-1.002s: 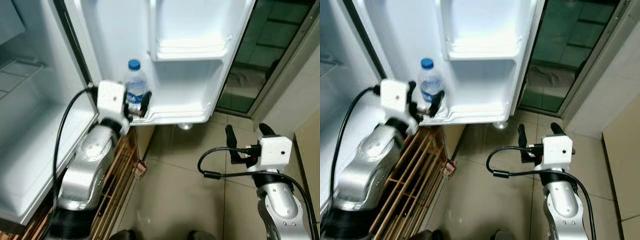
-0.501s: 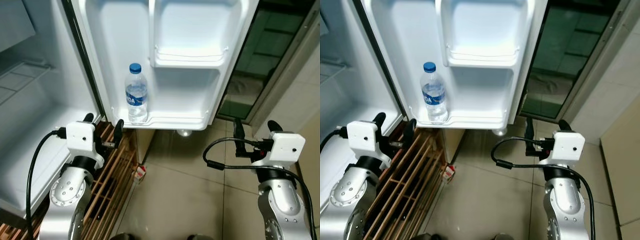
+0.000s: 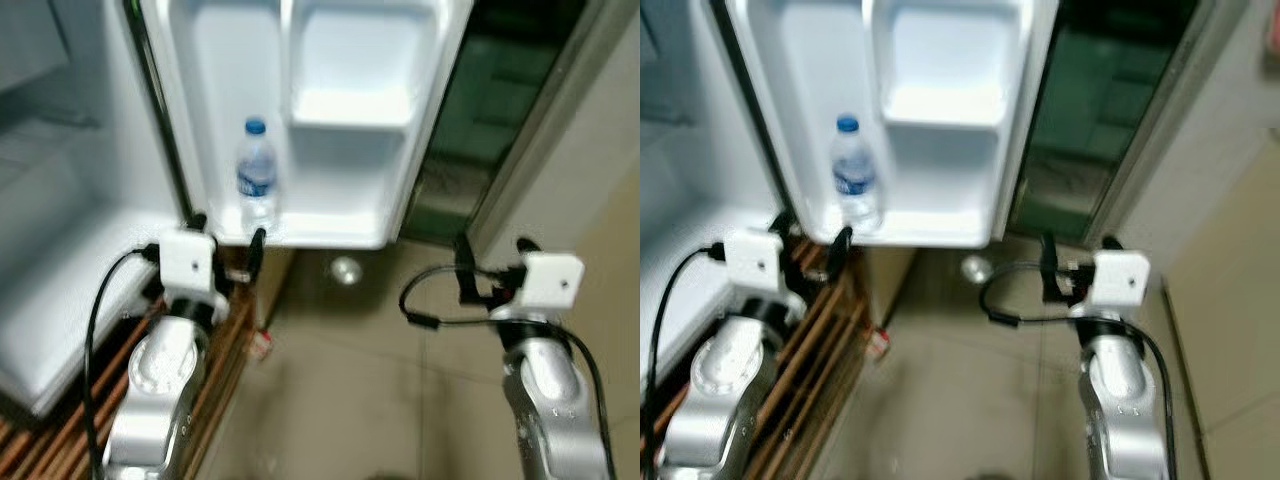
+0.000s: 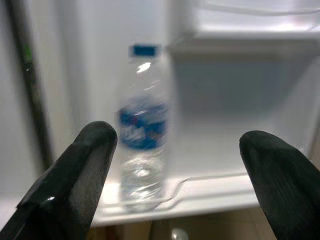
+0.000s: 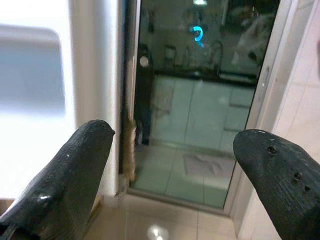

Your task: Restocking fridge

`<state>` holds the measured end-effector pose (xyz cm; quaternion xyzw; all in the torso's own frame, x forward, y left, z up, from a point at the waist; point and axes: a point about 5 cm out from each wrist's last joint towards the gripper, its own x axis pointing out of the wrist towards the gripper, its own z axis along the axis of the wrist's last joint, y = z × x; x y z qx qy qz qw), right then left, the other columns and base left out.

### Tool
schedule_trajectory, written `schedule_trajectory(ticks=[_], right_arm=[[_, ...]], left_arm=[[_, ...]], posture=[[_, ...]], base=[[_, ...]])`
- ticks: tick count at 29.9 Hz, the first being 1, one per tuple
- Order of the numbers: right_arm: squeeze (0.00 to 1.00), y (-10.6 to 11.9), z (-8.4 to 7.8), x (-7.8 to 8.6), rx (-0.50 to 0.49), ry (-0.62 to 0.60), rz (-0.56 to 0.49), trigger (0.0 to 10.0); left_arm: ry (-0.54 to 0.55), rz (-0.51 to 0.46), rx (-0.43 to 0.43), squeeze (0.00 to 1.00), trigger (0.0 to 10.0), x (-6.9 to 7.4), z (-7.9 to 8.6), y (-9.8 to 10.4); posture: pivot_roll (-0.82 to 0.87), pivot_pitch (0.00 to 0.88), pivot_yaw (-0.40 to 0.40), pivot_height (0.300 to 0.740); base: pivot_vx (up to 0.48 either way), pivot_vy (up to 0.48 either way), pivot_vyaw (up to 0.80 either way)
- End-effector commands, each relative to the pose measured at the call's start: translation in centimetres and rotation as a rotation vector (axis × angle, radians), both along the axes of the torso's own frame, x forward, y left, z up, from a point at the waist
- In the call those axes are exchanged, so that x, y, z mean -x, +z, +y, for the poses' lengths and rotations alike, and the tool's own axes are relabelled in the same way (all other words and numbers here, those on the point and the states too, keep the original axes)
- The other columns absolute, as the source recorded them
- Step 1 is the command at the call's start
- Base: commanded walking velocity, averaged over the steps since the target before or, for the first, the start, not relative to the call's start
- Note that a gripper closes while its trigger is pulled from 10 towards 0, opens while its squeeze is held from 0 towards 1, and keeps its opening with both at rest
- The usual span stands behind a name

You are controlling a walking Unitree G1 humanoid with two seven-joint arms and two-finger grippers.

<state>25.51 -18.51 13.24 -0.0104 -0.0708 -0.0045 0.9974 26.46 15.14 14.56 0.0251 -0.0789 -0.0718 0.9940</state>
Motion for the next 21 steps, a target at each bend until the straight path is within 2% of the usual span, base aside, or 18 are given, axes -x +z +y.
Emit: schedule_trajectory(ticks=[1, 6, 13, 15, 21], right_arm=[[0.00, -0.4, -0.4, 0.0, 0.005, -0.006, 0.019, 10.0], [0.00, -0.7, -0.3, 0.0, 0.005, -0.001, 0.020, 10.0], [0.00, -0.8, 0.0, 0.3, 0.032, 0.034, 0.021, 10.0], [0.00, -1.0, 0.0, 0.3, 0.035, 0.033, 0.027, 10.0], [0.00, -1.2, -0.1, 0.3, 0.023, 0.021, 0.029, 10.0]], left_arm=[[-0.015, 0.003, 0.003, 0.00, 10.0, -0.2, -0.7, -0.1], [-0.009, 0.005, 0.005, 0.00, 10.0, -0.9, -0.8, -0.1], [-0.010, 0.010, 0.006, 0.00, 10.0, -1.7, -1.2, -0.2], [-0.008, 0.008, 0.009, 0.00, 10.0, -1.8, -1.2, -0.3], [-0.030, -0.002, -0.002, 0.00, 10.0, -1.8, -1.4, -0.2]], posture=[[-0.11, 0.000, -0.020, 0.740], [-0.12, 0.000, -0.015, 0.740], [-0.13, 0.000, -0.009, 0.740], [-0.13, 0.000, -0.006, 0.740], [-0.13, 0.000, -0.001, 0.740]], base=[[0.000, -0.480, 0.00], [0.000, -0.480, 0.00], [0.000, 0.000, 0.00], [0.000, -0.480, 0.00], [0.000, -0.480, 0.74]])
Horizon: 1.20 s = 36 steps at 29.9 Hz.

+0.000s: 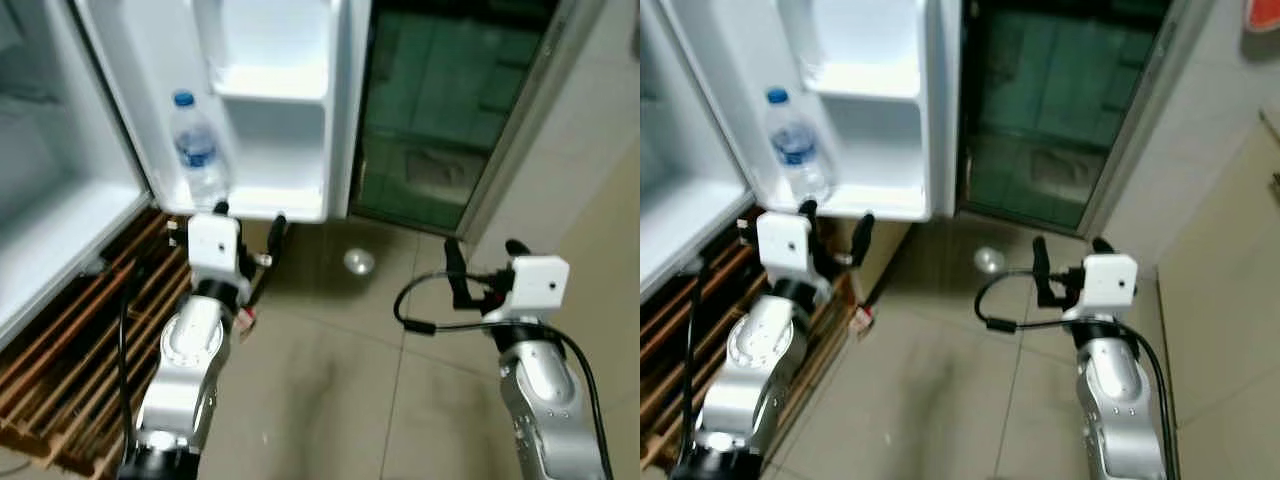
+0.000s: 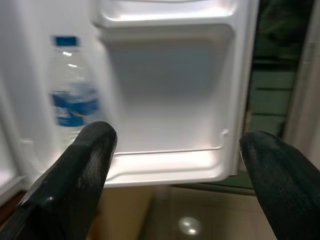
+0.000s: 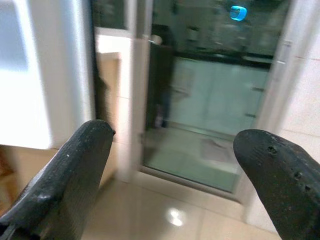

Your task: Restocking fridge

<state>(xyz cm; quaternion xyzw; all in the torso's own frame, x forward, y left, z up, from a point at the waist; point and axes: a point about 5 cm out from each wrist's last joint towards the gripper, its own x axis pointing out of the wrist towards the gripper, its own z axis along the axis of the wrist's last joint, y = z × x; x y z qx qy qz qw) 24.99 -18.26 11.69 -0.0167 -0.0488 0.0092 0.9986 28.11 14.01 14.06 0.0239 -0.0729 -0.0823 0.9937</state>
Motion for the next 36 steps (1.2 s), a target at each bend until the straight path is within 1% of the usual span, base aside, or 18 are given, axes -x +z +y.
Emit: schedule_trajectory(ticks=[1, 2, 5, 9, 11, 15, 17, 21, 26, 32, 36], right_arm=[[0.00, 0.4, -0.3, -0.3, 0.012, -0.002, -0.015, 10.0], [0.00, 0.4, -0.3, -0.3, 0.012, -0.002, -0.015, 10.0], [0.00, 0.3, -0.1, -0.3, 0.018, 0.008, -0.012, 10.0], [0.00, 0.2, 0.2, -0.2, 0.025, 0.028, -0.011, 10.0], [0.00, 0.2, 0.8, -0.1, 0.035, 0.068, -0.015, 10.0], [0.00, 0.1, 1.5, 0.2, 0.052, 0.109, -0.016, 10.0], [0.00, 0.0, 1.4, 0.3, 0.052, 0.109, -0.010, 10.0], [0.00, -0.1, 1.1, 0.4, 0.062, 0.105, -0.003, 10.0], [0.00, -0.2, 1.0, 0.4, 0.062, 0.106, -0.001, 10.0], [0.00, 0.0, 1.1, 0.3, 0.065, 0.111, -0.011, 10.0], [0.00, 0.0, 0.6, 0.1, 0.059, 0.071, -0.010, 10.0]], left_arm=[[-0.012, -0.020, -0.003, 0.00, 10.0, -0.2, -0.3, 0.3], [-0.012, -0.020, -0.003, 0.00, 10.0, -0.2, -0.3, 0.3], [0.000, -0.013, -0.001, 0.00, 10.0, -0.2, -0.2, 0.2], [0.023, -0.018, -0.026, 0.00, 10.0, -0.3, 0.0, 0.2], [0.038, -0.001, -0.032, 0.00, 10.0, -0.6, 0.1, 0.0], [0.050, 0.005, -0.034, 0.00, 10.0, -0.7, 0.2, -0.2], [0.060, 0.007, -0.053, 0.00, 10.0, -0.7, 0.1, -0.3], [0.061, 0.009, -0.064, 0.00, 10.0, -0.7, -0.1, -0.3], [0.053, 0.008, -0.059, 0.00, 10.0, -1.0, -0.2, -0.3], [0.063, 0.010, -0.030, 0.00, 10.0, -0.9, -0.1, -0.2], [0.149, 0.025, -0.085, 0.00, 10.0, -1.5, 1.0, -0.4]], posture=[[-0.13, 0.000, 0.000, 0.740], [-0.13, 0.000, 0.000, 0.740], [-0.12, 0.000, 0.001, 0.740], [-0.12, 0.000, 0.003, 0.740], [-0.12, 0.000, 0.003, 0.740], [-0.12, 0.000, 0.001, 0.740], [-0.12, 0.000, -0.001, 0.740], [-0.13, 0.000, -0.002, 0.740], [-0.13, 0.000, -0.002, 0.740], [-0.13, 0.000, 0.001, 0.740], [-0.13, 0.000, 0.008, 0.740]], base=[[0.000, -0.480, 0.80], [0.000, -0.480, 0.80], [0.000, 0.000, 0.80], [0.000, 0.000, 0.80], [0.000, 0.000, 0.80], [0.000, 0.000, 0.80], [0.000, 0.000, 0.79], [0.000, 0.000, 0.79], [0.000, 0.000, 0.78], [0.166, -0.423, 0.76], [0.256, -0.402, 0.56]])
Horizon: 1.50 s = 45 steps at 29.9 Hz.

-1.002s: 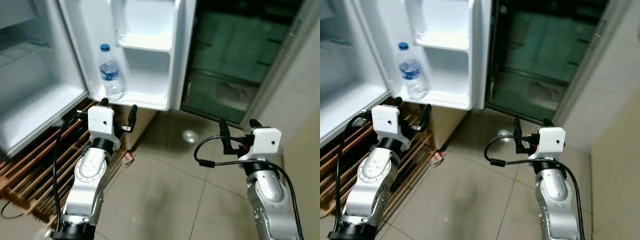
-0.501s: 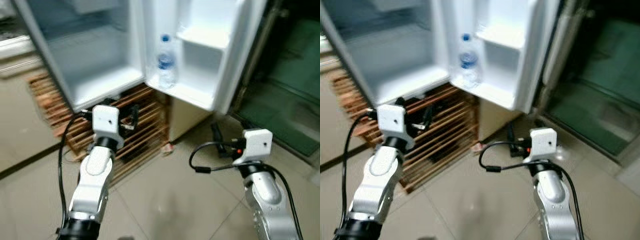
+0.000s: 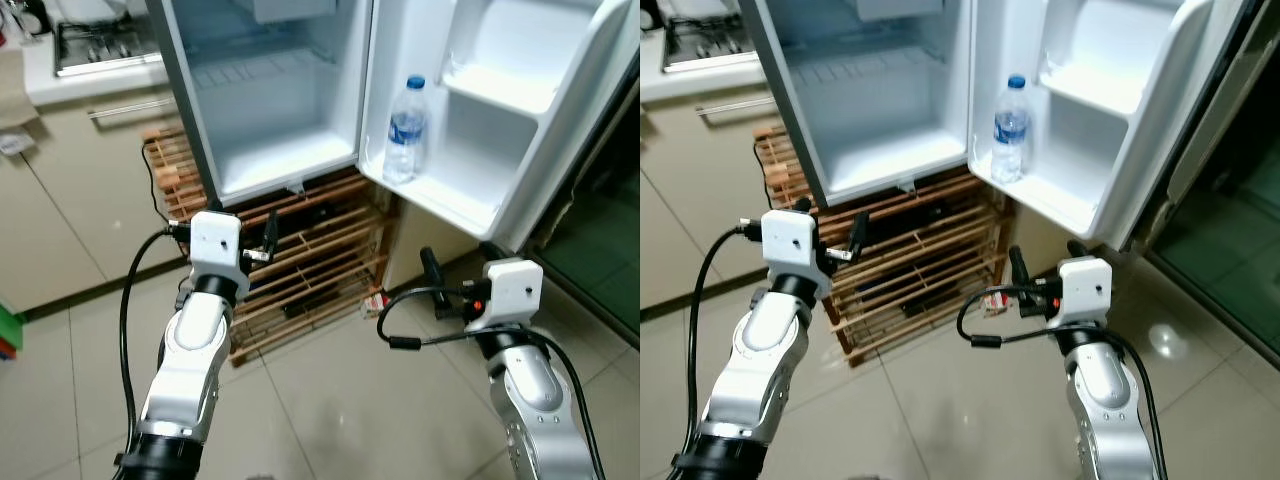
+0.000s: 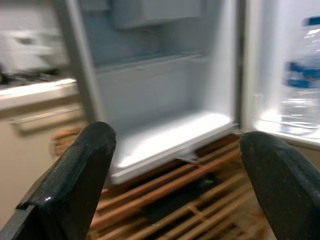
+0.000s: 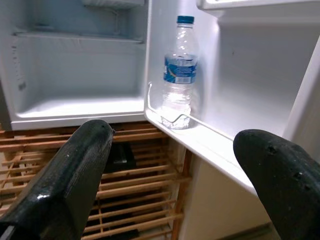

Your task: Restocking fridge

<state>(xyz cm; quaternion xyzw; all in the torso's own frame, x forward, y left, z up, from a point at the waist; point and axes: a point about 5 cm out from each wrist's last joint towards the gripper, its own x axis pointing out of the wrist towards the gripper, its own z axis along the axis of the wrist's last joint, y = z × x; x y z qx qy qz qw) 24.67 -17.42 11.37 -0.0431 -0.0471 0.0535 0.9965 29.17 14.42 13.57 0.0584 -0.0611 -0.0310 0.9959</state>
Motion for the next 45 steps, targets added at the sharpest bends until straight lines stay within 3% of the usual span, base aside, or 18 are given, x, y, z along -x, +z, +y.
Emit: schedule_trajectory(ticks=[1, 11, 13, 15, 17, 23, 25, 28, 30, 33, 34, 35, 44, 45], right_arm=[[0.00, 0.3, -0.3, -0.3, 0.001, -0.016, -0.014, 10.0], [0.00, 0.3, -1.0, -0.1, -0.032, -0.066, -0.022, 10.0], [0.00, 0.3, -1.1, -0.1, -0.028, -0.068, -0.023, 10.0], [0.00, 0.3, -1.0, -0.1, -0.026, -0.060, -0.018, 10.0], [0.00, 0.2, -0.9, -0.2, -0.027, -0.054, -0.017, 10.0], [0.00, -0.1, -0.1, -0.2, -0.036, -0.002, -0.001, 10.0], [0.00, -0.6, 0.6, 0.0, -0.035, 0.063, 0.034, 10.0], [0.00, -1.3, 0.5, 0.2, -0.027, 0.064, 0.057, 10.0], [0.00, -2.4, 0.0, 0.5, -0.012, 0.056, 0.110, 10.0], [0.00, -4.2, -1.2, 1.0, 0.030, 0.020, 0.199, 10.0], [0.00, -5.6, -1.7, 1.5, 0.068, 0.028, 0.292, 10.0], [0.00, -6.3, -1.9, 1.8, 0.081, 0.033, 0.335, 10.0], [0.00, -6.3, -1.9, 1.8, 0.081, 0.033, 0.335, 10.0], [0.00, -6.9, -5.6, 2.0, 0.193, -0.190, 0.396, 10.0]], left_arm=[[0.044, 0.015, -0.019, 0.00, 10.0, -0.5, 0.7, 0.0], [0.055, 0.071, 0.062, 0.00, 10.0, -0.5, 0.6, -0.8], [0.004, 0.075, 0.069, 0.00, 10.0, 0.0, 0.2, -1.0], [-0.037, 0.091, 0.062, 0.00, 10.0, 1.1, 0.5, -1.7], [-0.026, 0.103, 0.062, 0.00, 10.0, 1.2, 1.0, -1.9], [-0.002, 0.074, 0.036, 0.00, 10.0, 1.2, 1.6, -1.5], [-0.013, 0.090, 0.031, 0.00, 10.0, 1.3, 1.4, -1.9], [-0.008, 0.121, 0.027, 0.00, 10.0, 1.0, 1.6, -2.6], [0.012, 0.178, 0.014, 0.00, 10.0, 0.3, 1.9, -3.8], [0.016, 0.363, -0.042, 0.00, 10.0, -0.4, 2.3, -7.1], [0.050, 0.515, -0.089, 0.00, 10.0, -0.4, 3.1, -9.6], [0.063, 0.571, -0.099, 0.00, 10.0, -0.2, 3.4, -10.4], [0.063, 0.571, -0.099, 0.00, 10.0, -0.2, 3.4, -10.4], [0.054, 0.736, -0.164, 0.00, 10.0, 0.8, 3.9, -13.2]], posture=[[-0.14, 0.000, 0.010, 0.740], [-0.14, 0.000, 0.014, 0.740], [-0.13, 0.000, 0.019, 0.740], [-0.13, 0.000, 0.019, 0.740], [-0.13, 0.000, 0.019, 0.740], [-0.11, 0.000, 0.009, 0.740], [-0.11, 0.000, 0.009, 0.740], [-0.11, 0.000, 0.009, 0.740], [-0.12, 0.000, 0.009, 0.740], [-0.12, 0.000, 0.009, 0.740], [-0.14, 0.000, 0.009, 0.740], [-0.14, 0.000, 0.009, 0.740], [-0.14, 0.000, 0.009, 0.740], [-0.18, 0.000, 0.016, 0.740]], base=[[0.259, -0.401, 0.00], [0.259, -0.401, 0.00], [0.285, -0.383, 0.00], [0.000, 0.000, 0.00], [0.000, 0.000, 0.00], [0.000, 0.000, 0.00], [0.000, 0.000, 0.00], [0.000, 0.000, 0.00], [0.000, 0.000, 0.00], [0.000, 0.000, 0.00], [0.000, 0.000, 0.00], [0.000, 0.000, 0.00], [0.000, 0.000, 0.00], [0.000, 0.000, 0.00]])
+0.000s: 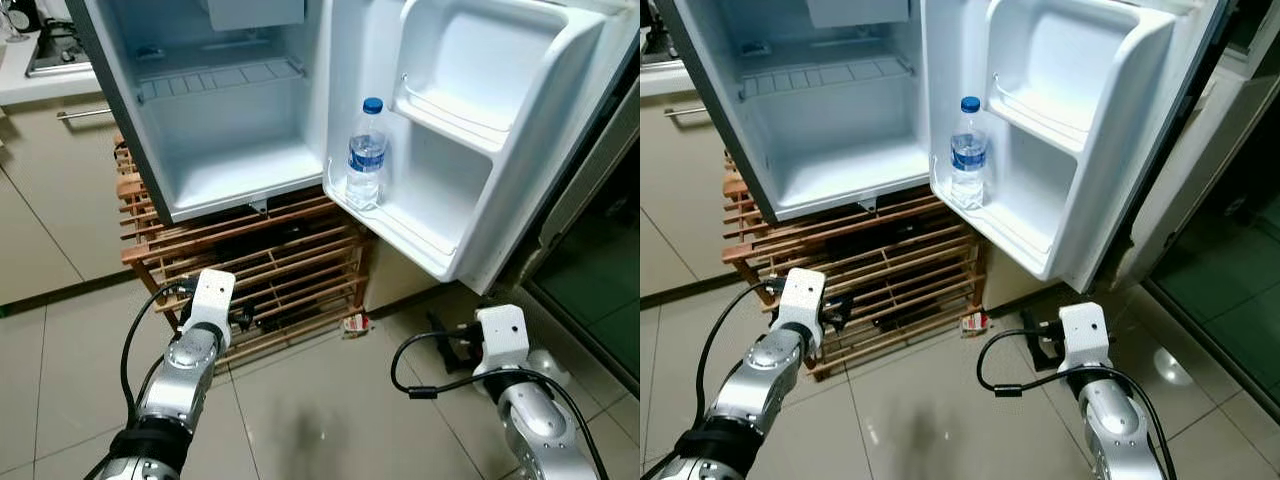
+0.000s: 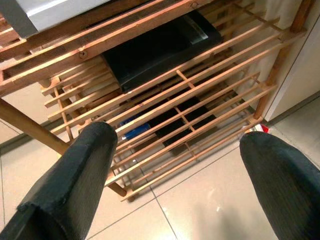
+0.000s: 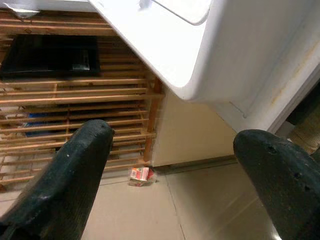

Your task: Restocking fridge

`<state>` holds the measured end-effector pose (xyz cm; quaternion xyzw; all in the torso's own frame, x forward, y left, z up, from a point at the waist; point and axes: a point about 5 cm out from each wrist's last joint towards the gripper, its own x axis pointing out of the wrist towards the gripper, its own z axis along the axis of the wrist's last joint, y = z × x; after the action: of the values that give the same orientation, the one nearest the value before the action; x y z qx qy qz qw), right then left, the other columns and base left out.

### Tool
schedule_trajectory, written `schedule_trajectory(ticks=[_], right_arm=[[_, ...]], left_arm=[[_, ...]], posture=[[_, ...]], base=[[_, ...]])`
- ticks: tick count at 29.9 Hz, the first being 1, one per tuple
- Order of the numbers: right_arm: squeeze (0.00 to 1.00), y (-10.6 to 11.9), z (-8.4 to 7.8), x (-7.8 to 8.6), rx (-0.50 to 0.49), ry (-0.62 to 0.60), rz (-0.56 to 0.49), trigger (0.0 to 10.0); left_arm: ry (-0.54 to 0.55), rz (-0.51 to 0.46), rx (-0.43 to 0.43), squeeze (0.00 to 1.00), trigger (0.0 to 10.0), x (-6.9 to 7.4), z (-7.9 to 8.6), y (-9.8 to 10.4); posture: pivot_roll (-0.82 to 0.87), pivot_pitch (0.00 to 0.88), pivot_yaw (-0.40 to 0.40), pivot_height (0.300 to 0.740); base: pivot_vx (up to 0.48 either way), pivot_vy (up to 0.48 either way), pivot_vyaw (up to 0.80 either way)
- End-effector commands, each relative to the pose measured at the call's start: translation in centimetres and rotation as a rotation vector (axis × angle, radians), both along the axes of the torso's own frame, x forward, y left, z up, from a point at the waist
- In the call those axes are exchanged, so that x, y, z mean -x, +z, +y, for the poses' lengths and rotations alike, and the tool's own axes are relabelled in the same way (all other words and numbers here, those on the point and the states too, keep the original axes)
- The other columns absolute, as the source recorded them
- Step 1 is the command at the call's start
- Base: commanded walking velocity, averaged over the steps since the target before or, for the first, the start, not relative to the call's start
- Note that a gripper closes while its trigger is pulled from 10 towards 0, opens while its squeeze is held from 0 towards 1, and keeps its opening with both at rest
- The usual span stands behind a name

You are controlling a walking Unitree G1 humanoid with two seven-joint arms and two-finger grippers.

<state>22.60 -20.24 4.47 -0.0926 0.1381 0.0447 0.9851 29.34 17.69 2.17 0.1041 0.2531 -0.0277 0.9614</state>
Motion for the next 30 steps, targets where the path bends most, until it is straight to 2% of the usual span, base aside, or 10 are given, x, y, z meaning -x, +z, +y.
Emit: schedule_trajectory(ticks=[1, 2, 6, 10, 11, 19, 20, 21, 22, 30], right_arm=[[0.00, 0.5, -5.9, 0.1, 0.222, -0.324, 0.015, 10.0], [0.00, 1.1, -8.0, 0.3, 0.300, -0.453, 0.002, 10.0], [0.00, 2.6, -9.7, 0.2, 0.295, -0.579, -0.066, 10.0], [0.00, 4.2, -5.5, -0.9, 0.094, -0.357, -0.193, 10.0], [0.00, 4.6, -3.8, -0.6, 0.058, -0.278, -0.215, 10.0], [0.00, 4.7, -1.9, 1.7, 0.036, -0.235, -0.229, 10.0], [0.00, 6.0, -0.9, 2.3, 0.021, -0.171, -0.305, 10.0], [0.00, 6.0, -0.9, 2.3, 0.021, -0.171, -0.305, 10.0], [0.00, 7.8, -0.2, 2.7, 0.015, -0.134, -0.392, 10.0], [0.00, 10.6, -0.4, 1.6, -0.030, -0.160, -0.484, 10.0]], left_arm=[[-0.019, 0.202, -0.082, 0.00, 10.0, 2.0, 1.0, -3.3], [-0.024, 0.268, -0.109, 0.00, 10.0, 2.8, 1.3, -4.4], [-0.048, 0.270, -0.092, 0.00, 10.0, 3.3, 0.9, -5.0], [-0.086, -0.043, 0.085, 0.00, 10.0, 1.1, -1.0, -1.2], [-0.110, -0.179, 0.132, 0.00, 10.0, 1.3, -1.4, 1.0], [-0.191, -0.400, 0.188, 0.00, 10.0, 2.8, -1.9, 5.5], [-0.158, -0.521, 0.218, 0.00, 10.0, 2.8, -1.7, 8.2], [-0.158, -0.521, 0.218, 0.00, 10.0, 2.8, -1.7, 8.2], [-0.127, -0.622, 0.225, 0.00, 10.0, 3.4, -1.6, 10.6], [-0.068, -0.695, 0.191, 0.00, 10.0, 3.5, -2.4, 13.0]], posture=[[-0.18, 0.000, 0.017, 0.740], [-0.18, 0.000, 0.017, 0.740], [-0.19, 0.000, 0.022, 0.740], [-0.20, 0.000, 0.040, 0.740], [-0.20, 0.000, 0.043, 0.740], [-0.17, 0.000, 0.033, 0.740], [-0.16, 0.000, 0.025, 0.740], [-0.16, 0.000, 0.025, 0.740], [-0.16, 0.000, 0.022, 0.740], [-0.15, 0.000, 0.002, 0.740]], base=[[0.000, 0.000, 0.00], [0.000, 0.000, 0.00], [0.000, 0.000, 0.00], [0.000, 0.000, 0.00], [0.000, 0.000, 0.00], [0.000, 0.000, 0.00], [0.000, 0.000, 0.00], [0.000, 0.000, 0.00], [0.000, 0.000, 0.00], [0.000, 0.000, 0.00]])
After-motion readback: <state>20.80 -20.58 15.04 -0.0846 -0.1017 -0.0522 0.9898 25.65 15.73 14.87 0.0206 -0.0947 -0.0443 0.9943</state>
